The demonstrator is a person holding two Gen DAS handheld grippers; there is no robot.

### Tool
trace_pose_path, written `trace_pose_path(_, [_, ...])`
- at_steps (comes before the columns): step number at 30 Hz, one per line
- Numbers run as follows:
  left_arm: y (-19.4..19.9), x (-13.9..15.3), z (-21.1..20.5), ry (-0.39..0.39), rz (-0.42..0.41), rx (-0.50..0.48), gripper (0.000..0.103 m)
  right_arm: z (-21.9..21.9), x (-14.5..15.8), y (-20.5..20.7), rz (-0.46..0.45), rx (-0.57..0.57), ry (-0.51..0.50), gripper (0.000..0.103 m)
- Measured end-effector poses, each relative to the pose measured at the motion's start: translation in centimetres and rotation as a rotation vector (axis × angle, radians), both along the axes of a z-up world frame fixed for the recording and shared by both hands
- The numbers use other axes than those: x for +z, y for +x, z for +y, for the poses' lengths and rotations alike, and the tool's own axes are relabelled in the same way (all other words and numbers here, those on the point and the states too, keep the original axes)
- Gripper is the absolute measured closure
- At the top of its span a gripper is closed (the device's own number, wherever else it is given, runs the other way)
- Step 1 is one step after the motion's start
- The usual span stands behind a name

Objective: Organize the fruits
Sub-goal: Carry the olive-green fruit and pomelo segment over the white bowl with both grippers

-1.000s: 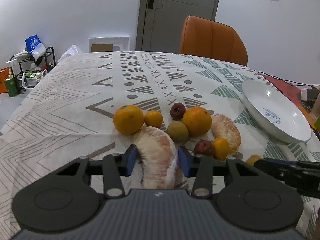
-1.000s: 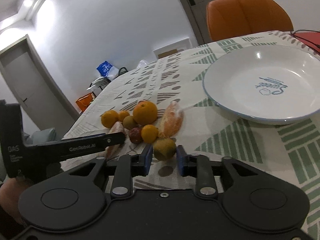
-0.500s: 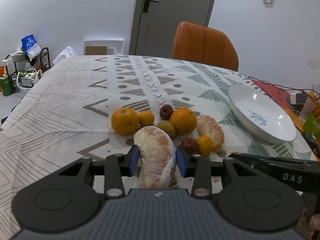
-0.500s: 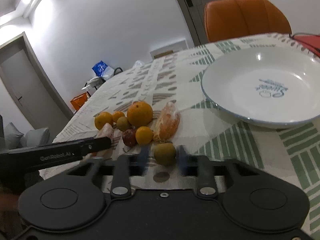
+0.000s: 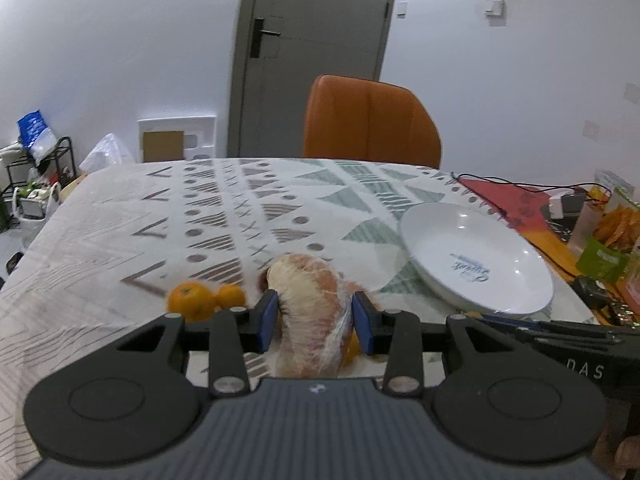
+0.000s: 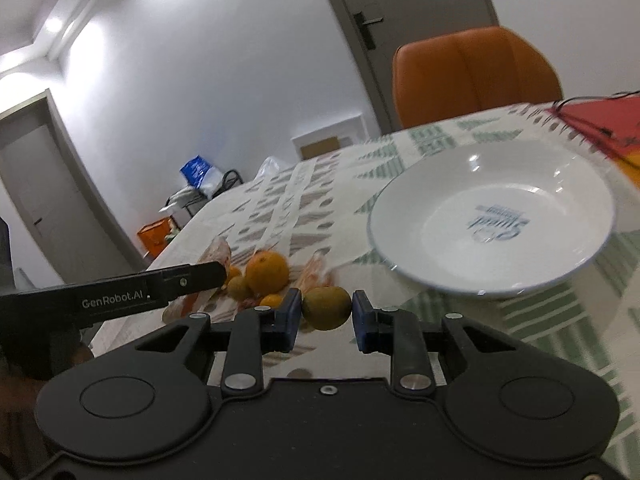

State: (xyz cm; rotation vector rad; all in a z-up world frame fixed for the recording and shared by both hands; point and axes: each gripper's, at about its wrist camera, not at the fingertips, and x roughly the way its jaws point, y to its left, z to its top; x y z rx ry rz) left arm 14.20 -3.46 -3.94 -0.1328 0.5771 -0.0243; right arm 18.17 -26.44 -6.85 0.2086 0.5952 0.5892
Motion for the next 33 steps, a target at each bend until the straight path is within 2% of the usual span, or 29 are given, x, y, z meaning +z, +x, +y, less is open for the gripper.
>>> trace_pose_path(15, [2.4, 0.8, -5.9, 0.016, -0.033, -0.097, 0.064, -4.9, 1.2, 0.6, -0.059, -0.127, 0.020, 0.077])
trace_pose_path(33, [5.6, 0.4, -10.0, 0.027, -0.028, -0.158, 0.064, -8.3, 0.6, 2.0, -0.059, -0.200, 0.033, 0.077])
